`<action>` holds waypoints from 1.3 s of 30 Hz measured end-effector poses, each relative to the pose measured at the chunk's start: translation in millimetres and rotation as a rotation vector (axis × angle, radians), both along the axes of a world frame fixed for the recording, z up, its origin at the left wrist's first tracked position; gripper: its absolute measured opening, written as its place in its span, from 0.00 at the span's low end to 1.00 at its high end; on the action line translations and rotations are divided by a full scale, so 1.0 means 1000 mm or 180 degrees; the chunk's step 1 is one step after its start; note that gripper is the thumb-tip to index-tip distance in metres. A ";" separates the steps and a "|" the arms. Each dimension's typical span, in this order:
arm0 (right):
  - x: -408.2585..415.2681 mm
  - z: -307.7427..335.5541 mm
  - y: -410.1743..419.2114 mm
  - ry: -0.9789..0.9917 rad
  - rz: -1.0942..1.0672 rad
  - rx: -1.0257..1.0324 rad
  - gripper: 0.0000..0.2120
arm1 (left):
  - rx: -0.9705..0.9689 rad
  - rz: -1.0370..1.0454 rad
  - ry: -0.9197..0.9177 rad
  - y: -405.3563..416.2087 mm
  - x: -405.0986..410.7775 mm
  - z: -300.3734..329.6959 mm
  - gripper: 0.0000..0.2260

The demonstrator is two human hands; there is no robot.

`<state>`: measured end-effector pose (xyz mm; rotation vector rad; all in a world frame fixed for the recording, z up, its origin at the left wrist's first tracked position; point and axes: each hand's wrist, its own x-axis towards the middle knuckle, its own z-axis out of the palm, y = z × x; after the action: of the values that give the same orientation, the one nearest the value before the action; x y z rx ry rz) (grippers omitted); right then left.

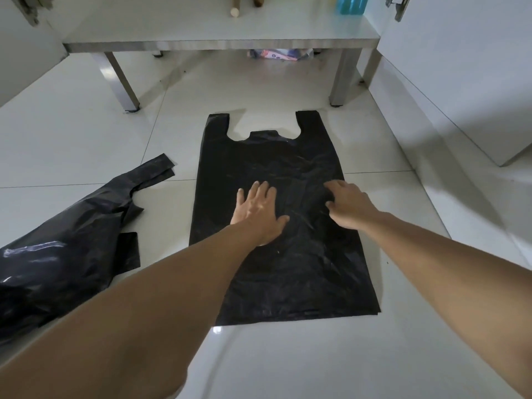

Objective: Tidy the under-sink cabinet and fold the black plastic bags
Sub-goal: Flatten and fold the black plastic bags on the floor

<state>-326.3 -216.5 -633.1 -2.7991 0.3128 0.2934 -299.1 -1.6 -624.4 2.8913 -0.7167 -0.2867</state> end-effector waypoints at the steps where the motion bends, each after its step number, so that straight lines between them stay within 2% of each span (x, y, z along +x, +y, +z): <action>1: 0.010 -0.002 -0.002 0.0012 0.0112 -0.0073 0.24 | 0.0028 -0.0086 0.0001 -0.009 0.008 -0.003 0.33; 7: 0.064 -0.017 -0.017 -0.0253 0.0384 -0.0218 0.25 | 0.0136 -0.0313 -0.0055 -0.055 0.055 -0.029 0.33; 14: 0.114 -0.039 -0.033 -0.0578 0.0737 -0.0472 0.23 | 0.0333 -0.0247 -0.0165 -0.070 0.098 -0.061 0.35; 20: 0.154 -0.055 -0.038 -0.0158 0.0764 -0.0336 0.27 | 0.0351 -0.0272 -0.0266 -0.062 0.102 -0.079 0.36; 25: 0.194 -0.061 -0.056 0.0088 0.0626 -0.0533 0.32 | 0.0383 -0.0265 -0.0253 -0.063 0.102 -0.079 0.35; 31: 0.239 -0.057 -0.068 0.0165 0.0403 -0.0614 0.36 | 0.0372 -0.0270 -0.0208 -0.063 0.102 -0.078 0.35; 39: 0.275 -0.050 -0.071 0.0330 0.0209 -0.0675 0.32 | 0.0366 -0.0281 -0.0220 -0.062 0.101 -0.079 0.35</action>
<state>-51.5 -287.1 -683.0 -3.0131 0.2915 0.4458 -198.2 -63.8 -703.1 2.9954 -0.8687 -0.2470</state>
